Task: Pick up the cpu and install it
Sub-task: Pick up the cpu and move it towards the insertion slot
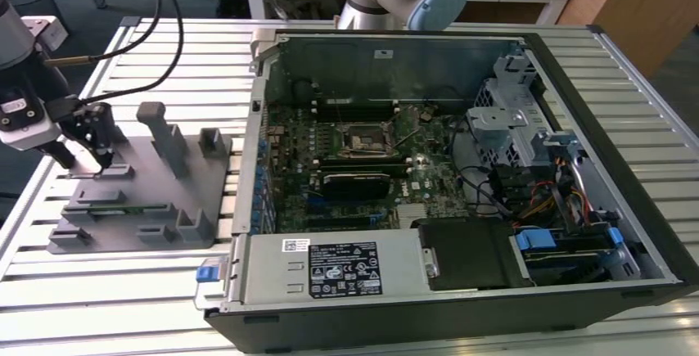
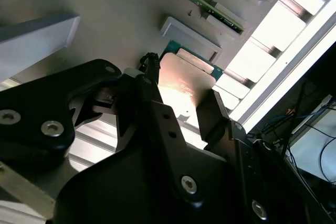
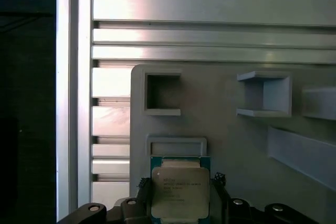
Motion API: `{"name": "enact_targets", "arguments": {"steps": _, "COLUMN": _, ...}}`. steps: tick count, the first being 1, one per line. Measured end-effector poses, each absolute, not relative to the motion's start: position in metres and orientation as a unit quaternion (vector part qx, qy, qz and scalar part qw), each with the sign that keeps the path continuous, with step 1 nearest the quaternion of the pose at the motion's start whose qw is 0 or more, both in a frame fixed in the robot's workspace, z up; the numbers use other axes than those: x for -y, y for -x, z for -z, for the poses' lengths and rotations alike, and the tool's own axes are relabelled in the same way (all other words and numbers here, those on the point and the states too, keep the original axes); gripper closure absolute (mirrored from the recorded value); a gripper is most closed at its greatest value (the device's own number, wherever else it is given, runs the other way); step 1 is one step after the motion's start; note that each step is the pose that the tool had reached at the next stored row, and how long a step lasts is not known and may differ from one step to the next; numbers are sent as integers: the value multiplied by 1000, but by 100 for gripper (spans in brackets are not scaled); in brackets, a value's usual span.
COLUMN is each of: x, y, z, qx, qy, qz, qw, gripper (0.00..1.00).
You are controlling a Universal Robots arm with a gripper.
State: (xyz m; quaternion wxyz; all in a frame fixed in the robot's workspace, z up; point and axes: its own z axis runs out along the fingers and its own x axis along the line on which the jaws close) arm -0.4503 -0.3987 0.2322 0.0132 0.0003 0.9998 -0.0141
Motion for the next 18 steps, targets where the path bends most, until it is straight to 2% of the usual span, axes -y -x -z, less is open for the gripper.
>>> {"name": "enact_targets", "arguments": {"steps": 18, "x": 398, "y": 450, "z": -262, "qx": -1000, "qy": 0, "qz": 14, "qw": 13, "gripper": 47}}
